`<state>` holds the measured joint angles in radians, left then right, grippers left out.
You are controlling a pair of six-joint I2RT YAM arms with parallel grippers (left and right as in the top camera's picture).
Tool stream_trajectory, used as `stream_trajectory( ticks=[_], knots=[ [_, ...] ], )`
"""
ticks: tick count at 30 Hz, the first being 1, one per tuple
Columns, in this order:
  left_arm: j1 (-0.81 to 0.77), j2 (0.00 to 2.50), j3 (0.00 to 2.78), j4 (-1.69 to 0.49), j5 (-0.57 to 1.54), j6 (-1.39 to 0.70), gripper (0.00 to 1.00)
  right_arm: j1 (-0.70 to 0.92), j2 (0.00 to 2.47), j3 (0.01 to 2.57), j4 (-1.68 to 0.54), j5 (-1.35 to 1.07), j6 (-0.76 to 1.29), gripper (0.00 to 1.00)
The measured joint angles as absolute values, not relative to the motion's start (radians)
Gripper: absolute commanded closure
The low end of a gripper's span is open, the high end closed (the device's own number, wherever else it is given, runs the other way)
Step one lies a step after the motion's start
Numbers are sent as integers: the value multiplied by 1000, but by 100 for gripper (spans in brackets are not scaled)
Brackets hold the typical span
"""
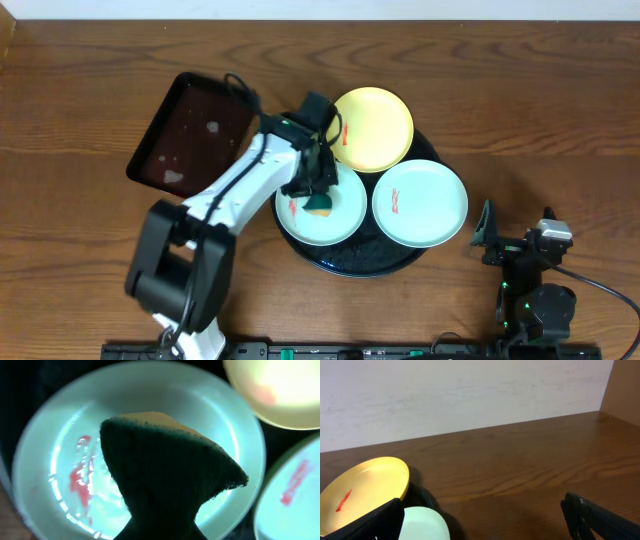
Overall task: Clean dirty plates on tray and stack at the side
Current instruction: 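Carry the sponge to the left mint plate and press down, then move the right gripper to the right mint plate's rim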
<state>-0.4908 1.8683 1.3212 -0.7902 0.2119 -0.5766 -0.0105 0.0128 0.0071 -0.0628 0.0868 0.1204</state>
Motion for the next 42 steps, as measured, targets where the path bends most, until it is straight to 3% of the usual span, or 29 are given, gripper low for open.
stream_trajectory(
  ticks=[9, 11, 13, 14, 37, 42],
  knots=[
    [-509, 1922, 1296, -778, 212, -580, 92, -10, 13, 7, -62, 87, 120, 1],
    [-509, 1922, 1282, -778, 212, -580, 83, -10, 13, 7, -62, 87, 120, 1],
    [-509, 1922, 1267, -778, 212, -577, 59, -10, 13, 7, -63, 87, 120, 1],
    [-509, 1922, 1260, -777, 212, -577, 55, -10, 13, 7, -63, 87, 120, 1],
    [-509, 1922, 1242, -715, 212, -584, 54, -10, 13, 7, -35, 90, 131, 1],
    [-509, 1922, 1242, -706, 212, -584, 54, -10, 17, 6, 168, 69, 153, 1]
  ],
)
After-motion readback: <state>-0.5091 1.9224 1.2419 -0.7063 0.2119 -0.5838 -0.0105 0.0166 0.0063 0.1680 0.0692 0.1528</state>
